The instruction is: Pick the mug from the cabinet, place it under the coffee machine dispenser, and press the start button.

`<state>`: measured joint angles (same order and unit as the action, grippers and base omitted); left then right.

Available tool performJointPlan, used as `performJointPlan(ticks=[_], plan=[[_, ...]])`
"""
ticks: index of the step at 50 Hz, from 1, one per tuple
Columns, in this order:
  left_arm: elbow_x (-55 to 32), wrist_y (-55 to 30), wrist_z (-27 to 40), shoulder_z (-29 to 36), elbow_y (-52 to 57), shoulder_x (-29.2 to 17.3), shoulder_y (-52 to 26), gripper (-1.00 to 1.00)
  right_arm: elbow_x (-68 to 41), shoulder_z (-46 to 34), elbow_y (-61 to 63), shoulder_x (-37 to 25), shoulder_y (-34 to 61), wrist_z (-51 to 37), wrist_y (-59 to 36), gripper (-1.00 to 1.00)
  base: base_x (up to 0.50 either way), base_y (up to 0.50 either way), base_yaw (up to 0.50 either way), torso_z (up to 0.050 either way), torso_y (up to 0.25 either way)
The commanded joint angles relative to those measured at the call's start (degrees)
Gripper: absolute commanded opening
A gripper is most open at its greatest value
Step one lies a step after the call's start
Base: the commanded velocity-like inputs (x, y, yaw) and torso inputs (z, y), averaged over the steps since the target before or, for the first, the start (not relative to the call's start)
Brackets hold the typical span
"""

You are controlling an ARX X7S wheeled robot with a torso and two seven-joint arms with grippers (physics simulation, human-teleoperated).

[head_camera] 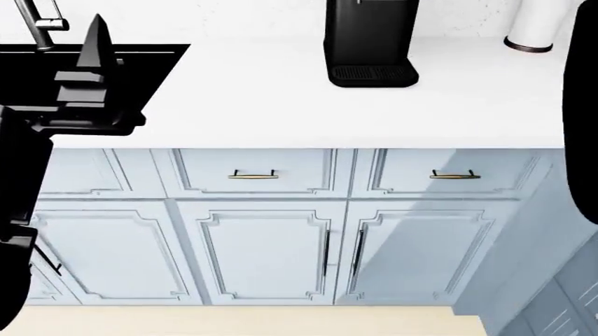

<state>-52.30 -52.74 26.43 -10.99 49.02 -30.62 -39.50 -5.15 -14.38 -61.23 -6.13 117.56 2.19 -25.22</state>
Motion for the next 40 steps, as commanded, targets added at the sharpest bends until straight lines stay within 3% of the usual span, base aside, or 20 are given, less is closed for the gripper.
performJointPlan(ticks=[1,11,25,40], plan=[[-1.41,-0.81,0.75,-0.19,1.37,-0.88,-0.01,1.0,4.39,1.53,-13.76,1.93,9.92,0.72,3.42,1.0,0.0,0.0,0.0,0.0,0.0],[-2.68,-1.87,1.91,-0.36,2.51,-1.87,-0.48,1.0,4.43,5.63,-13.76,1.97,10.79,0.72,0.3,1.0,0.0,-0.01,0.0,0.0,0.0],[-3.5,-1.93,2.95,0.08,2.83,-1.76,-0.97,1.0,4.43,5.63,-13.76,1.97,10.79,0.72,0.3,1.0,0.0,-0.48,0.0,0.0,0.0],[-3.46,-1.49,3.55,0.13,2.64,-2.04,-0.75,1.0,4.43,5.63,-13.76,1.97,10.79,0.72,0.3,1.0,0.1,0.0,0.0,0.0,0.0]])
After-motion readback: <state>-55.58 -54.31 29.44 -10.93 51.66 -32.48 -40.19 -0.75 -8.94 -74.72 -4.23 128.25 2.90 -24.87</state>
